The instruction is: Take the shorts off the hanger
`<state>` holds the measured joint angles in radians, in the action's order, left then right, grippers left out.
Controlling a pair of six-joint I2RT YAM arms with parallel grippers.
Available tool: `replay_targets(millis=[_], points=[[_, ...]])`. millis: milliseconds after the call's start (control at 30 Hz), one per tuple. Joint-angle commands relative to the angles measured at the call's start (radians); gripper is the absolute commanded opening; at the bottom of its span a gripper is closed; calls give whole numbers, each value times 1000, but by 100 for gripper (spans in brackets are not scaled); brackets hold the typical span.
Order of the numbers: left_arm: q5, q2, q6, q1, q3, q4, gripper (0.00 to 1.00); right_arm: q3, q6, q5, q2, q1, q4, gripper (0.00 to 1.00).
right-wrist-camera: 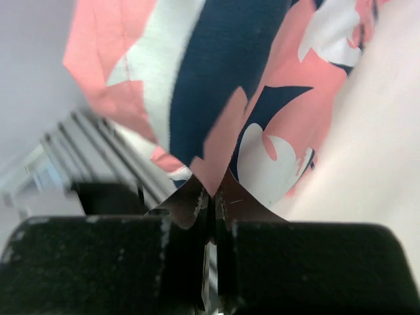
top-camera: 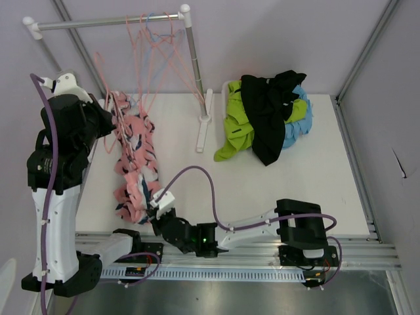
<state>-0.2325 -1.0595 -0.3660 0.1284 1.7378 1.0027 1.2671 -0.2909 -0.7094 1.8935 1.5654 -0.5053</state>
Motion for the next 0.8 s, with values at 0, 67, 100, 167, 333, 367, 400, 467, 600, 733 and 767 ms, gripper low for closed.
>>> replay_targets(millis=[0,67,100,167,333,367,400,467,600,733,767], points=[[-74,-10,50,2,97,-142,0,-89,-108,-84,-50,58,88,0],[-70,-13,55,2,117,-133,0,-101,-131,-100,-51,58,99,0],[-64,-14,58,2,121,-130,0,-101,-129,-110,-51,59,100,0],[-26,-13,58,2,134,-104,0,-91,-108,-128,-40,51,88,0],[140,52,3,2,70,3,0,42,8,-78,4,-68,62,0],[180,99,-7,4,48,16,0,78,24,-40,22,-97,68,0],[186,128,-28,4,-28,25,0,115,41,-15,32,-126,76,0],[183,232,-47,8,-101,13,0,239,88,65,71,-214,97,0],[147,315,-45,22,-271,46,0,441,95,146,128,-326,265,0],[76,333,-34,36,-258,65,0,366,56,143,57,-364,297,0],[53,322,-25,36,-244,69,0,312,41,139,26,-364,286,0]])
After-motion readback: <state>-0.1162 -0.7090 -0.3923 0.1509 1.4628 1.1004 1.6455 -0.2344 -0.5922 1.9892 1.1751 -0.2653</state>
